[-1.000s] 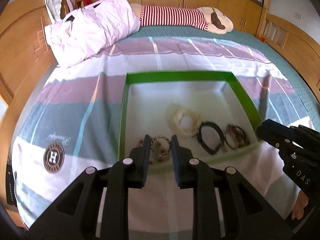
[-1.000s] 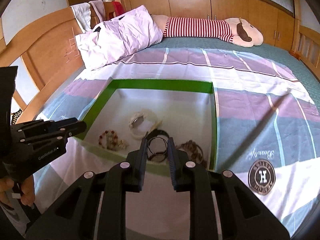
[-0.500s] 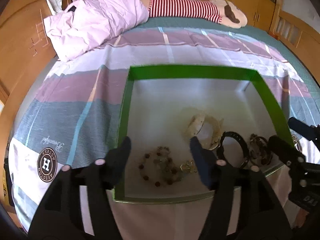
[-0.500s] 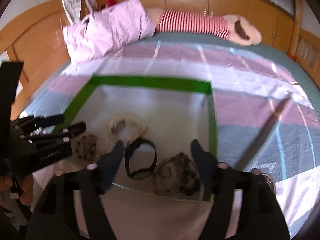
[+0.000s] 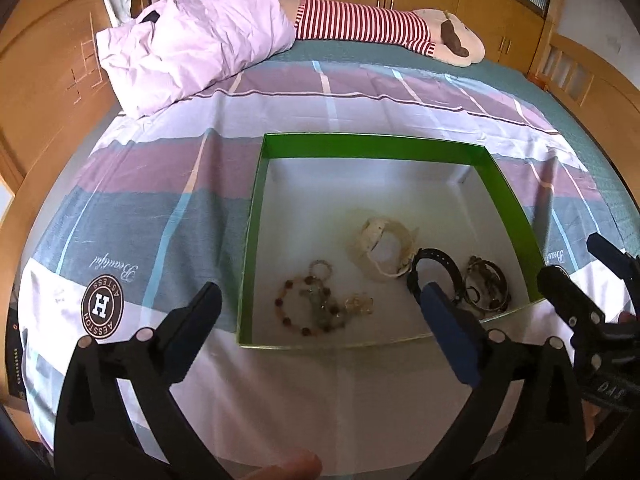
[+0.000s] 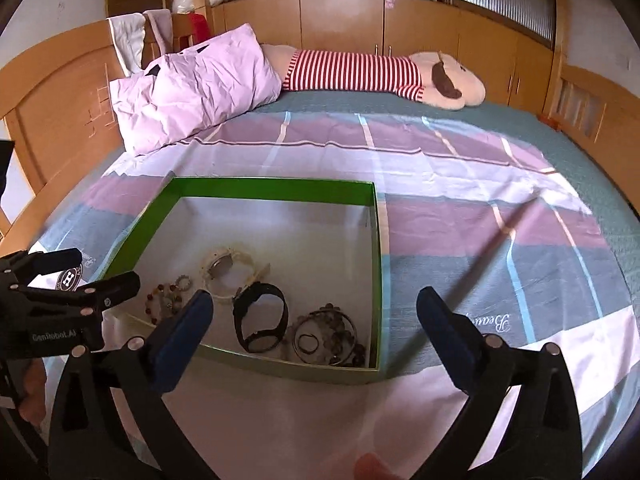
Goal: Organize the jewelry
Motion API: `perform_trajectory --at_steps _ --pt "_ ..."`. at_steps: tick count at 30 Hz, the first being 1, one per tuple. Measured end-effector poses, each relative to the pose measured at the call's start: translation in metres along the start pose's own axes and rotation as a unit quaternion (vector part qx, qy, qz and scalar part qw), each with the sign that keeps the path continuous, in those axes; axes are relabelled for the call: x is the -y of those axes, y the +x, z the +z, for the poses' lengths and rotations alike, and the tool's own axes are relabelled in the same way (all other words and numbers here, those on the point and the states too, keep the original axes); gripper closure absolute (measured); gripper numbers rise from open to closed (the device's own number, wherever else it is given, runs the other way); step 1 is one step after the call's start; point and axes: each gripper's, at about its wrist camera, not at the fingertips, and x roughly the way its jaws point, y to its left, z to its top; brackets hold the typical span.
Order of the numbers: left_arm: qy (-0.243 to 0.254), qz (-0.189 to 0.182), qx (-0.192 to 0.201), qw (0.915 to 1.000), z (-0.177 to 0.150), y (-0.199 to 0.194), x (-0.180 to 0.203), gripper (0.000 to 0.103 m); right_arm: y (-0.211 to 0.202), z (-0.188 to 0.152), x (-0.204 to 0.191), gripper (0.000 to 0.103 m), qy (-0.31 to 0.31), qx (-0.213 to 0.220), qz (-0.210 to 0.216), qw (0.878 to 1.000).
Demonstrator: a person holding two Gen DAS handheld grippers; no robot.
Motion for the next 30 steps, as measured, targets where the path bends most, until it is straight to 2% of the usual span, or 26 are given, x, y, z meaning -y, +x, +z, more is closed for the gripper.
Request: perform_trajectory --at_steps 4,9,20,30 --pt "0.004 0.013 -0.010 0.9999 0.002 0.004 -0.002 0.002 0.003 0.002 -0.006 0.001 0.003 0.000 0.002 1.000" --pt "-0.001 0.006 -0.005 1.0000 0.000 0.000 -0.006 0.002 0.004 0.003 -0.013 0.001 -0.005 0.004 0.002 1.000" --pt "-0.004 -0.003 0.049 0.9988 0.003 -0.017 -0.002 0.002 -0.016 0.010 -0.008 0.001 0.000 0.046 0.004 0.999" --pt "0.013 0.002 0.047 0.9988 0.002 -0.014 0.008 0.002 -0.021 0.011 -0.009 0.001 -0.002 0.058 0.003 0.998"
